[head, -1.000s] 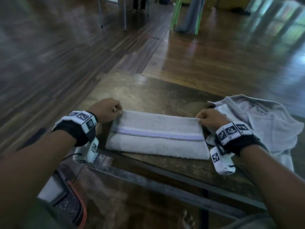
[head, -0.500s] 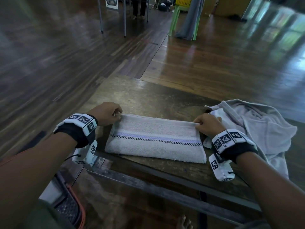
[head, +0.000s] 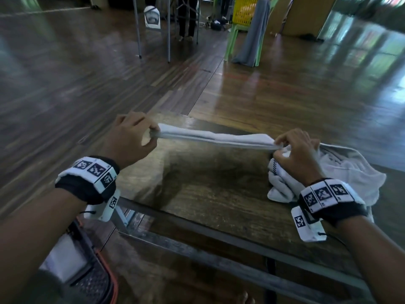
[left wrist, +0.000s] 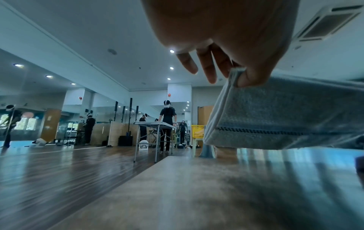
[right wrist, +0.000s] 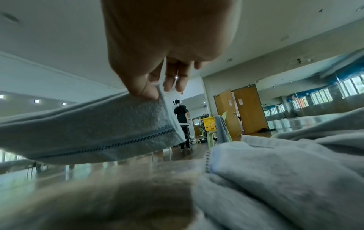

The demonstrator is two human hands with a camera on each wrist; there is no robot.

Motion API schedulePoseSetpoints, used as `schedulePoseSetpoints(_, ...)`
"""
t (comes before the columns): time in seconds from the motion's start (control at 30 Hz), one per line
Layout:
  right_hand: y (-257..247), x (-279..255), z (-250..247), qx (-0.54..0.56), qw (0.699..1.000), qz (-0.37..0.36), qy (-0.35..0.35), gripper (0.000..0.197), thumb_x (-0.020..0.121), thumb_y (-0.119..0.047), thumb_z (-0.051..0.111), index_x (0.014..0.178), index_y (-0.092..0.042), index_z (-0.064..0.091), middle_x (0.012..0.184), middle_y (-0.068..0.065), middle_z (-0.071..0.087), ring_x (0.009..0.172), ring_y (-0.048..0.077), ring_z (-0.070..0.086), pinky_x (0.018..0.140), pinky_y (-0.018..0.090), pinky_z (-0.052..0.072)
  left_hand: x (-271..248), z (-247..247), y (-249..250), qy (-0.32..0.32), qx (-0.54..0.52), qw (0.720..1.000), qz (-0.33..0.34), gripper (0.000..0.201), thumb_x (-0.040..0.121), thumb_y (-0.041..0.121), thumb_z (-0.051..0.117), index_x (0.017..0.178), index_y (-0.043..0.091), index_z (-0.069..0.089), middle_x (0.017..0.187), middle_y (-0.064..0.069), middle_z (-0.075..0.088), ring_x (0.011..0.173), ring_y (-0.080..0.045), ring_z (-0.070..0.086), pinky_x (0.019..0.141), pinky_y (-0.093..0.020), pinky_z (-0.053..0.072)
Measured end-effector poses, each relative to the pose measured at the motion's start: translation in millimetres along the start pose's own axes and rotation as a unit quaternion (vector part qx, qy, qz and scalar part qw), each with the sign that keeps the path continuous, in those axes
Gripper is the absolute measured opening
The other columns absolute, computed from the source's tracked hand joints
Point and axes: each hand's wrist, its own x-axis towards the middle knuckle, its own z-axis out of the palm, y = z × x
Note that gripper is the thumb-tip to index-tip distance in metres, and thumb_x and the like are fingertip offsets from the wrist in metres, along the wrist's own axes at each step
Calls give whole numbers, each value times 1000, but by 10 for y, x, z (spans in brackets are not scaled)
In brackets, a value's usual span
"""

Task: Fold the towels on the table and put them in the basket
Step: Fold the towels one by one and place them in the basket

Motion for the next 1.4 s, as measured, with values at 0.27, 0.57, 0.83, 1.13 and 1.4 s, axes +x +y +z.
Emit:
schedulePoseSetpoints(0.27, 240, -485, 286, -81, 926, -3, -368, 11, 69, -40, 64, 80, -37, 65, 86, -8, 50, 90, 16, 48, 82, 44, 41, -490, 163, 127, -371, 58, 927, -7, 15, 86, 44, 53, 93, 31, 56, 99, 15, 54, 100, -7, 50, 100, -31, 16)
schedulePoseSetpoints(0.57, 93, -500, 333, -73, 929, -22, -362, 18, 85, -23, 61, 100, -25, 70, 101, -5, 62, 97, 13, 55, 82, 33, 39, -541, 377, 174, -331, -18, 944, 5, 11, 87, 36, 59, 96, 33, 63, 104, 18, 61, 99, -5, 54, 88, -23, 15)
schedulePoseSetpoints(0.83, -54, -437, 179, -150, 863, -59, -478, 21, 81, -32, 54, 92, -30, 72, 102, -8, 63, 103, 13, 48, 86, 34, 30, -638, 353, 186, -301, -115, 946, -39, 10, 81, 28, 69, 84, 19, 72, 85, 5, 68, 73, -8, 55, 66, -18, 37)
schedulePoseSetpoints(1.13, -579, -93, 421, -96, 867, -55, -485, 12, 85, -29, 49, 86, -30, 61, 94, -10, 63, 89, 13, 55, 96, 38, 32, -777, 322, 330, -308, -79, 914, -253, 21, 81, 44, 63, 81, 24, 56, 79, 9, 60, 77, -14, 57, 70, -29, 42)
schedulePoseSetpoints(1.4, -1291, 450, 1191, -55, 911, -31, -407, 33, 88, -34, 50, 121, -29, 56, 132, -2, 54, 126, 22, 45, 105, 43, 26, -738, 327, 443, -364, -114, 866, -322, 44, 81, 41, 63, 51, 11, 52, 52, -3, 54, 53, -21, 53, 55, -27, 38)
